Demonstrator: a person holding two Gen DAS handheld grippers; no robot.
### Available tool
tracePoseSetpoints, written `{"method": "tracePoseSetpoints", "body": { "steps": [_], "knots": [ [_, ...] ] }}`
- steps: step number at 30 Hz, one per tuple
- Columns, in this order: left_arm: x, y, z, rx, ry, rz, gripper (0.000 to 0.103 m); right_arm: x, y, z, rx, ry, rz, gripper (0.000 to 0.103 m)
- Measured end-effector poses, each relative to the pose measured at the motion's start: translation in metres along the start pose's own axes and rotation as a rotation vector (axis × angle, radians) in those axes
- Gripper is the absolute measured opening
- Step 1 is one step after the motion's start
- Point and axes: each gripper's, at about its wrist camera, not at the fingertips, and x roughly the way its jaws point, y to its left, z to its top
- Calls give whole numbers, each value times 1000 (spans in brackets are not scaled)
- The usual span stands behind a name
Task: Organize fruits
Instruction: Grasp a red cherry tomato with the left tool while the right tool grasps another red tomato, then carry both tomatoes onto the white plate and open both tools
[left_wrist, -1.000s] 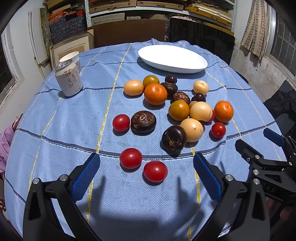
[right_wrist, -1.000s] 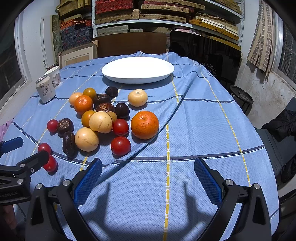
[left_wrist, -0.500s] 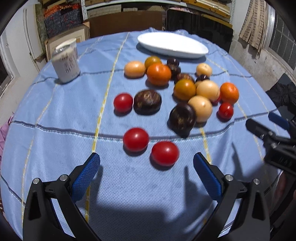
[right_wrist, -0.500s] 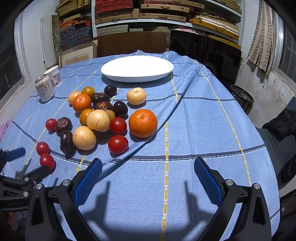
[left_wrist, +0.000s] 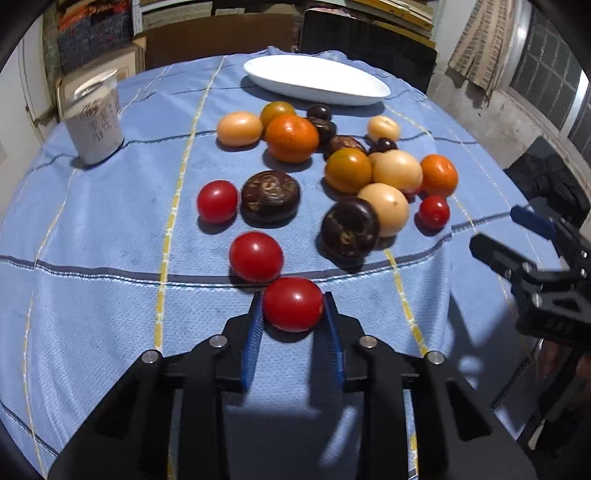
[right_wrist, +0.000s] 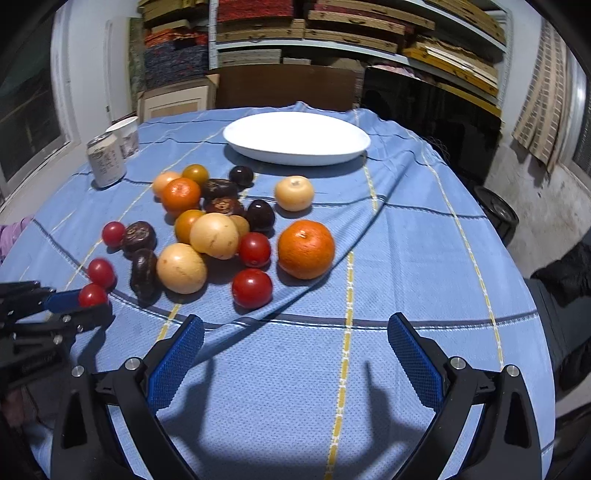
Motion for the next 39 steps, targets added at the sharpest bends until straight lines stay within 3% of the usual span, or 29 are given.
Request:
{"method": "tracePoseSetpoints", "body": {
  "steps": [12,15,17,19,21,25,30,34,37,39],
  "knots": [
    [-7,2,-4,17,-16,-58,30,8,4,5,-71,35,74,98],
    [-7,4,-4,11,-17,-63,30,18,7,8,-94,70,93,77],
    [-9,5,-5,10,-19,-63,30,23,11,10,-111,79,94,75],
    [-10,6,-5,7,-20,-65,30,28,18,14,-133,87,110,65],
    [-11,8,-5,2,-20,-64,30,37,23,17,-145,110,130,43],
    [-15,10,-4,5,-26,-58,30,48,21,21,-138,125,107,29],
    [-14,10,-3,13,-24,-56,30,48,10,20,-101,122,171,29],
    [-22,7,4,33,-26,-105,30,29,2,26,-69,105,284,29],
    [-38,3,21,85,-55,-127,30,6,-6,44,-62,53,350,29],
    [-48,-1,47,130,-81,-142,30,-3,-13,68,-79,18,345,29]
  ]
}}
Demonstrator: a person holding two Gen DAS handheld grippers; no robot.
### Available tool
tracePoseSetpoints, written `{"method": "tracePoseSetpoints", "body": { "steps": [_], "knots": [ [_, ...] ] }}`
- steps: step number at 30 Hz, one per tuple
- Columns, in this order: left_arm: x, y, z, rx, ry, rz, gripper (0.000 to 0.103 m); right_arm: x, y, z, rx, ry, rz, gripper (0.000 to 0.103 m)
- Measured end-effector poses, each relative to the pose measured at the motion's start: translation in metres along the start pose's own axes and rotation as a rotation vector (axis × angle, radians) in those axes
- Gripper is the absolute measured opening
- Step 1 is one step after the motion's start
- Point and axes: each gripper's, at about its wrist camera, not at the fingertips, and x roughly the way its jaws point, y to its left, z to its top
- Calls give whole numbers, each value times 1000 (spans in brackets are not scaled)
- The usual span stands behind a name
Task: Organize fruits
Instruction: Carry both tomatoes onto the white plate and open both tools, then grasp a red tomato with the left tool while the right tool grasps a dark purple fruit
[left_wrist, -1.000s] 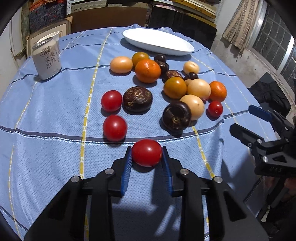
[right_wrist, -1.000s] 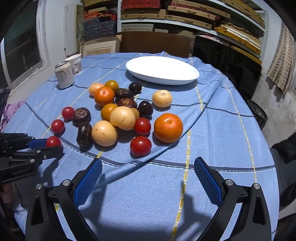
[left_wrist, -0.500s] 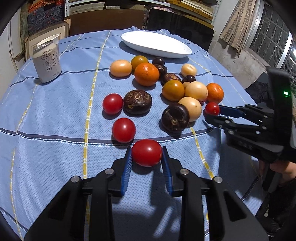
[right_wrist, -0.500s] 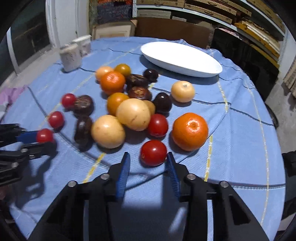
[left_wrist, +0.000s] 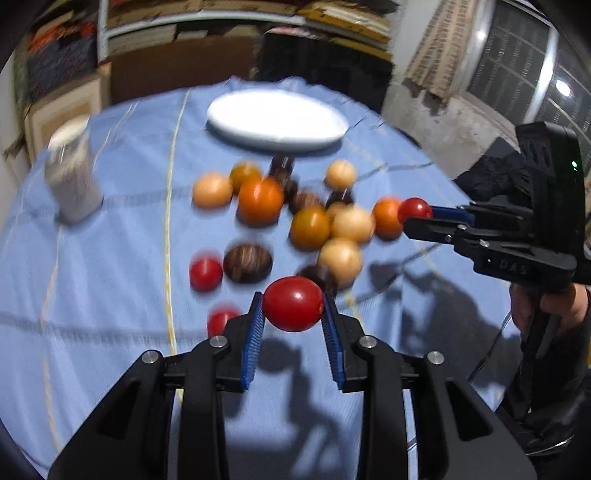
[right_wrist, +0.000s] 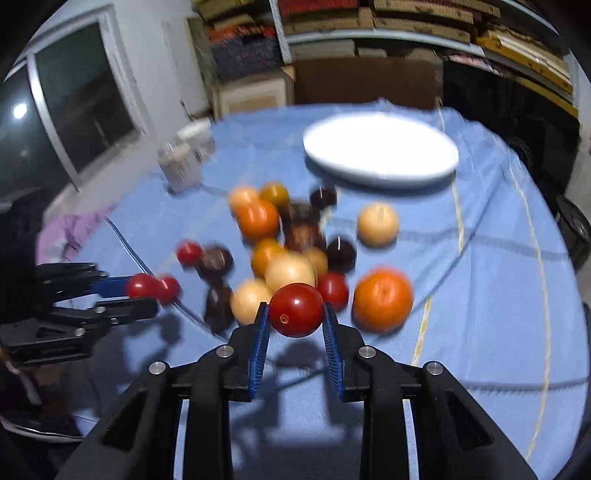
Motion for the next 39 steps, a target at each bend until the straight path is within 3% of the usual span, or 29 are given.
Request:
{"method": "tracePoseSetpoints", "body": {
  "steps": [3,6,10,15,18,19,22,25,28,30,39],
  "knots": [
    [4,-2,49,65,-31,14,30,0,-16,44,-21,-51,-45,29],
    [30,-2,99,94,-30,54,30,25,-37,87,-37,-69,-103,29],
    [100,12,170,49,44,56,30,84,-77,124,34,-18,-115,29],
    [178,31,211,-4,118,57,31,145,-110,139,91,59,-119,30],
    [204,43,221,-45,121,82,50,159,-120,141,106,75,-128,32],
    [206,45,223,-55,113,87,57,160,-125,141,122,68,-122,33],
    [195,50,226,-87,74,49,64,146,-132,139,161,22,-90,41],
    [175,46,220,-72,45,58,71,121,-135,130,187,-10,-77,44],
    [143,38,202,-42,29,53,75,85,-128,108,200,-50,-59,53],
    [117,33,183,-18,2,61,78,60,-123,88,205,-75,-59,60],
    [39,26,69,-17,-24,107,83,6,-81,-10,219,-57,-90,66]
  ]
}}
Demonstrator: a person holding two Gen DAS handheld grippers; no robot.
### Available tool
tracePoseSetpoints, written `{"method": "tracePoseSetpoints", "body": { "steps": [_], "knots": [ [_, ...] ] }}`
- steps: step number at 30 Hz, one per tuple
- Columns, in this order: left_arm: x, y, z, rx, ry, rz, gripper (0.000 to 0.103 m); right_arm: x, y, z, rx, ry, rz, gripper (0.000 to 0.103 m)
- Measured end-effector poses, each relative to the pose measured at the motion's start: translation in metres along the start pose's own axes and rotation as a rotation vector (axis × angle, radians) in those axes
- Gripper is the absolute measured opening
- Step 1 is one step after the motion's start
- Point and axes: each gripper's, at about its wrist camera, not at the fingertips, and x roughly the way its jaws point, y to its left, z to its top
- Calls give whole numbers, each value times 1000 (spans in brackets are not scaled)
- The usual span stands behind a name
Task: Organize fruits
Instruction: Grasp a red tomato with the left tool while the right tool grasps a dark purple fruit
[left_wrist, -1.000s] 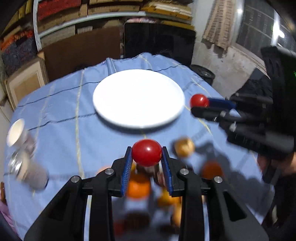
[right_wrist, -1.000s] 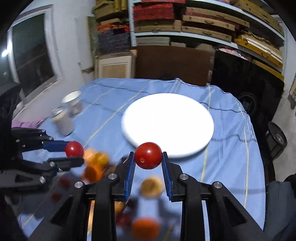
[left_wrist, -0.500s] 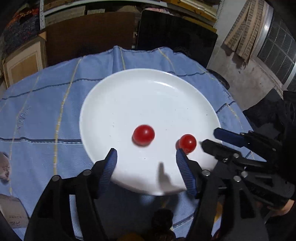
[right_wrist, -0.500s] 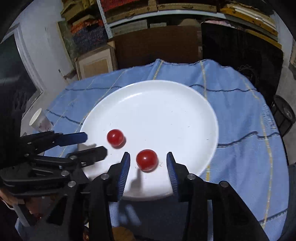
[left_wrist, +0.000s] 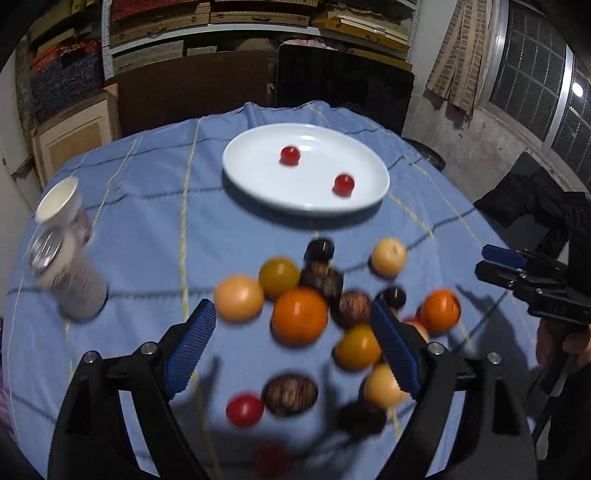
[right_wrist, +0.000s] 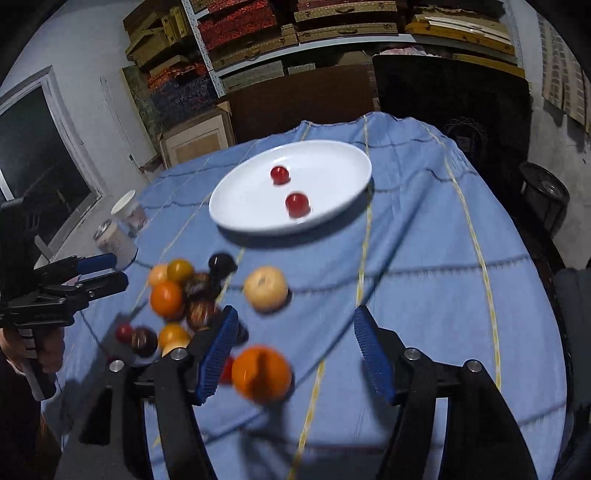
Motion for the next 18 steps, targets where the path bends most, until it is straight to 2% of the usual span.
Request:
{"method": "tracePoseSetpoints", "body": {
  "steps": [6,10,12,14,17,18],
  "knots": [
    [-22,4,-66,-46,32,41,83,-13,34,-43,-51,19,33,66],
    [-26,1,-89,-26,46,97,83,-18,48,-55,-55,16,69,68],
    [-21,1,-95,-26,62,91,83,-20,54,-59,-56,17,88,68],
    [-16,4,-100,-38,80,76,72,-21,58,-62,-59,23,98,69],
    [-3,7,-102,-65,117,44,51,-25,64,-66,-76,24,104,69],
    [2,9,-104,-80,131,30,41,-26,65,-68,-80,24,108,69]
  ]
}}
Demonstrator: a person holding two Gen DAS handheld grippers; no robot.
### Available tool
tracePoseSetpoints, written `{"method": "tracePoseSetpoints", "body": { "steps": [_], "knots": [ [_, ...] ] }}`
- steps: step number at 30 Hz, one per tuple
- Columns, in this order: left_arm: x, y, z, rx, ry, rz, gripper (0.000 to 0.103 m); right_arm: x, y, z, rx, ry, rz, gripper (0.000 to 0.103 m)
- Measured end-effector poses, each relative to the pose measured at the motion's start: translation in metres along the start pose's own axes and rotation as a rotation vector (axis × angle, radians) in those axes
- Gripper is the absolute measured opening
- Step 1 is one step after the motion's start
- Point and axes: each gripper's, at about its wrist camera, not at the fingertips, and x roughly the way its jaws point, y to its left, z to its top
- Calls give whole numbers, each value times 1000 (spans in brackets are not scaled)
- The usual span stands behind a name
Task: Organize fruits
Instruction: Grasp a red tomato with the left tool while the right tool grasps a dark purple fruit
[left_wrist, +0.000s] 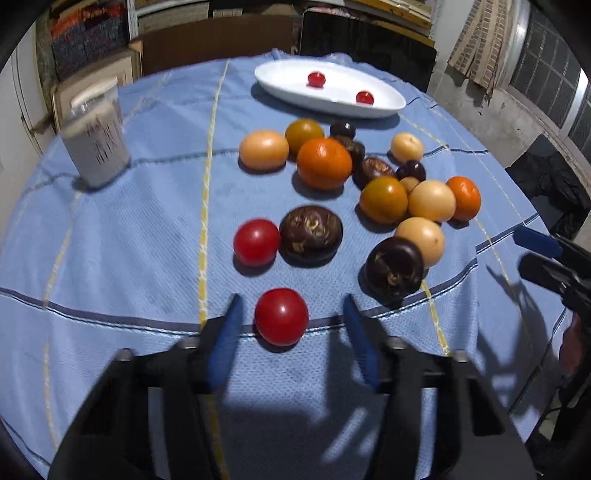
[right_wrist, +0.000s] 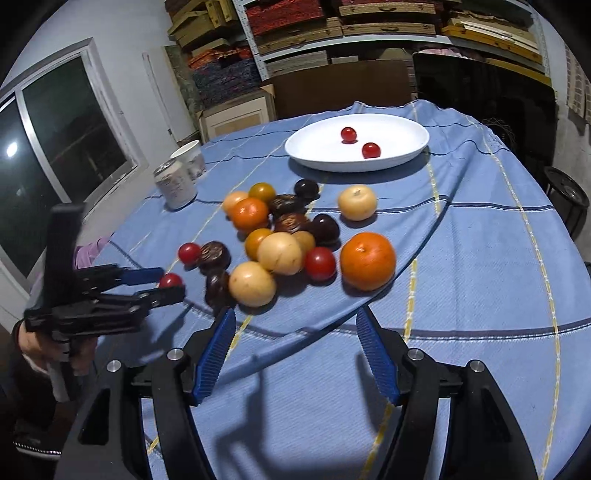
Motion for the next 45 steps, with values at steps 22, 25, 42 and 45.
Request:
{"method": "tracePoseSetpoints", "body": {
  "steps": [22,25,42,45],
  "knots": [
    [-18,10,-10,1,-56,12,28,72,62,5,-47,164,108,48],
    [-18,15,-12,-16,-56,7,28,81,65,10,-19,166,115,44],
    [-10,15,-18,-51,-31,-28,28,102,60,20,229,124,48,34],
    [-10,14,-18,-50,-33,-31,28,105,56,21,260,116,57,30]
  ]
}}
